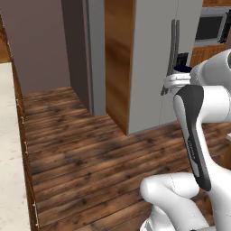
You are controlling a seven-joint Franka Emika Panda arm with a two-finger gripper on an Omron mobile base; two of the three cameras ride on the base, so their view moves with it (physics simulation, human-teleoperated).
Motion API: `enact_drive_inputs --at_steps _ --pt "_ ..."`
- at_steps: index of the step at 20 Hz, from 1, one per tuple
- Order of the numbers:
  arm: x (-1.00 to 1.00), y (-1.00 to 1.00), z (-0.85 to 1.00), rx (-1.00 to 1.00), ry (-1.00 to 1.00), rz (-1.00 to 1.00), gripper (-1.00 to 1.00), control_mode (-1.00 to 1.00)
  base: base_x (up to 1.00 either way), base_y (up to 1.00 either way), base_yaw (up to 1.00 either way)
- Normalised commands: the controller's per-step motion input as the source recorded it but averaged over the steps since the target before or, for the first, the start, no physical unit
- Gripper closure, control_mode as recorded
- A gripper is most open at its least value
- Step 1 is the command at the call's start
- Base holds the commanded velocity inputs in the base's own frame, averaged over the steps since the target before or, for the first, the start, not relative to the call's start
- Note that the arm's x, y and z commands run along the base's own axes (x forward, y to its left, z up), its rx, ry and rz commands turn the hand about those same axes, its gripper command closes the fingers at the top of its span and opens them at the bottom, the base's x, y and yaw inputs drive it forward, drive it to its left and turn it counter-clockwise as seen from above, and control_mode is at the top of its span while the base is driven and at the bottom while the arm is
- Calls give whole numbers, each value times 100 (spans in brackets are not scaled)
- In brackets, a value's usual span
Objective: There is a tray on the dining counter. Grab the cup, mug, and pitcher and place them on the tray. The pitcher may be placed next to the tray if it cannot fit the tray.
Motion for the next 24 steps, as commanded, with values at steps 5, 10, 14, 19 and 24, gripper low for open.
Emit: enact_drive_inputs --at_steps 5,10,14,19,24 --pt "0 0 0 0 0 0 100 100 100 2 -46" --pt "0 0 0 0 0 0 100 100 81 11 -64" --pt "0 0 0 0 0 0 100 100 62 24 -74" --pt "0 0 0 0 0 0 100 100 59 60 -78" --pt "0 0 0 0 0 0 100 100 85 77 -70"
